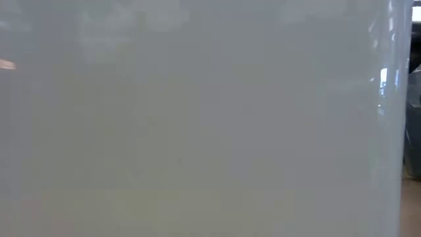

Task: Stack baskets on shelf by color
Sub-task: Stack the white bin on top of the other white bin on the shelf

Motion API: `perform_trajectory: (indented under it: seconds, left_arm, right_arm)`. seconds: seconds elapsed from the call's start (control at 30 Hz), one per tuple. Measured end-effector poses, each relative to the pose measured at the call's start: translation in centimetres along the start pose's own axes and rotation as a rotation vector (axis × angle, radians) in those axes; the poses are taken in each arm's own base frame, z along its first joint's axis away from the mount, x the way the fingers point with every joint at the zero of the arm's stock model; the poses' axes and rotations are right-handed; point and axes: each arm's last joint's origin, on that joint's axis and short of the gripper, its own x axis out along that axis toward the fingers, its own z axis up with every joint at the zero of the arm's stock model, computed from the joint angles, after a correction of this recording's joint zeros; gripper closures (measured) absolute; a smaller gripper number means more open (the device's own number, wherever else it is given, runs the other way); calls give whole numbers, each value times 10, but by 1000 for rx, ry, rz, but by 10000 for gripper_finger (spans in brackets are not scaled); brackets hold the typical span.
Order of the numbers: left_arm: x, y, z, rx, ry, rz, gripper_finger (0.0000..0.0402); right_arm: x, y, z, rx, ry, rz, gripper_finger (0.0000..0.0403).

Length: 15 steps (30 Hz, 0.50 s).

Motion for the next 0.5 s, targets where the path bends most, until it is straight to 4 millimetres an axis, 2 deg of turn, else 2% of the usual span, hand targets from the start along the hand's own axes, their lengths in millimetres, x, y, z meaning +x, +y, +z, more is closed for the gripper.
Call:
perform_trajectory:
  seconds: [0.07, 0.13, 0.27, 0.37, 0.43, 0.5]
  left_arm:
    - [-7, 0, 1, -16, -16, -13, 274]
    - [-14, 1, 1, -27, -21, -24, 275]
    - [-28, 1, 1, -70, -54, -56, 275]
    - [-38, 0, 1, -91, -73, -84, 275]
    - [-43, 0, 1, -111, -84, -99, 275]
    - [-47, -2, -1, -128, -92, -95, 275]
  right_arm:
    - [10, -2, 5, -33, 6, 16, 245]
    - [11, -3, 14, -72, -1, 18, 245]
    - [-5, -4, 25, -217, 68, -62, 245]
    - [-22, -8, 34, -306, 46, -139, 245]
    - [-24, -9, 37, -330, 2, -144, 245]
    - [-15, -7, 35, -346, 1, -99, 245]
